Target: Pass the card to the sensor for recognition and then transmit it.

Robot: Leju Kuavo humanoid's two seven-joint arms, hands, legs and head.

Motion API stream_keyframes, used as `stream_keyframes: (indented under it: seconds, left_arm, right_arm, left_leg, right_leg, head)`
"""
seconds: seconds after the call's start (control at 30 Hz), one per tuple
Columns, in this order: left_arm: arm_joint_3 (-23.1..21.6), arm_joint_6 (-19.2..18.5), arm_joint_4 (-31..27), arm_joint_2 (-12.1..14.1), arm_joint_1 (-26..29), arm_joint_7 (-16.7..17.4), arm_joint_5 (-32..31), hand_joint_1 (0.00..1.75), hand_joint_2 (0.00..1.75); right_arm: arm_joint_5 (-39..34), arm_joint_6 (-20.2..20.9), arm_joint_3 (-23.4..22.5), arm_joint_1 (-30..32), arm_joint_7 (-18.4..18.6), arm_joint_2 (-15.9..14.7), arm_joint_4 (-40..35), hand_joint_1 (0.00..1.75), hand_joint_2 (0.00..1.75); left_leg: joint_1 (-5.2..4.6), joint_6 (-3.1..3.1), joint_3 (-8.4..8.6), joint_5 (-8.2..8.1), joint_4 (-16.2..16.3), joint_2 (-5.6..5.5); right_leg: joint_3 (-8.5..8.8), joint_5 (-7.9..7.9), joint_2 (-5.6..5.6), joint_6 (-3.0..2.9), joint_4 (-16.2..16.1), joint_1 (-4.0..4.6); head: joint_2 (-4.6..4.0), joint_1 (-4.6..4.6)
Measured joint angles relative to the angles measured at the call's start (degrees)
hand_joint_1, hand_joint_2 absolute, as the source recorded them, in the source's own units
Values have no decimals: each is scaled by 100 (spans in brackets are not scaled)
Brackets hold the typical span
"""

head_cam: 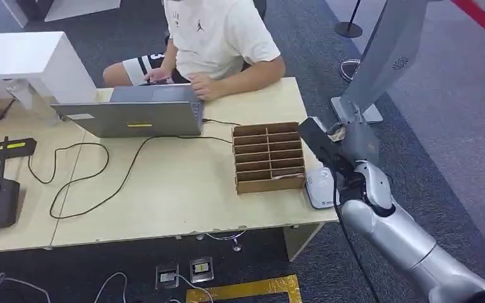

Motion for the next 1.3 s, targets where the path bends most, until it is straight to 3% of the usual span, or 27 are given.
stream_keyframes:
  seconds: [0.23,0.7,1.07,1.1,1.13,1.17,1.2,1.3]
  left_arm:
    - [-101,0,0,-2,-34,-13,0,0,0]
    - [-245,0,0,-35,-119,-9,2,0,0]
    - [-308,0,0,-59,-156,13,4,0,0]
    - [-306,0,0,-68,-156,13,4,0,0]
    - [-306,0,0,-70,-154,13,4,0,0]
    - [-306,0,0,-72,-153,13,4,0,0]
    - [-306,0,0,-72,-154,13,4,0,0]
    - [-345,0,0,-70,-170,18,2,0,0]
  right_arm:
    - [96,465,201,-806,0,129,-142,175,175]
    - [139,576,1208,-1944,0,815,489,175,175]
    - [67,397,1619,-2211,2,1112,1231,175,175]
    - [94,375,1648,-2211,2,1113,1275,147,175]
    - [118,353,1674,-2210,2,1110,1316,14,175]
    - [146,336,1698,-2208,2,1110,1366,14,175]
    - [185,312,1714,-2205,2,1108,1399,0,175]
    - [321,259,1716,-2196,2,1106,1499,0,175]
  left_leg:
    - [0,0,-4,1,0,-2]
    - [1,0,-9,1,0,-4]
    - [1,-1,-8,1,0,-8]
    - [1,0,-8,1,0,-9]
    - [1,0,-8,1,0,-8]
    - [1,-1,-8,1,0,-6]
    - [1,0,-8,1,0,-4]
    - [1,0,-8,1,1,-5]
  right_leg:
    - [0,0,-5,0,3,0]
    - [-5,-1,-6,-1,3,1]
    - [-5,-1,-10,-1,3,1]
    - [-4,-1,-10,-1,2,1]
    - [-5,-1,-9,-1,2,1]
    - [-6,-1,-7,-1,1,1]
    - [-7,-1,-6,-1,1,1]
    - [-8,-1,-7,-1,1,1]
  head:
    - [0,0]
    - [0,0]
    - [0,0]
    - [0,-2]
    - [0,0]
    - [0,-2]
    - [0,0]
    - [0,-2]
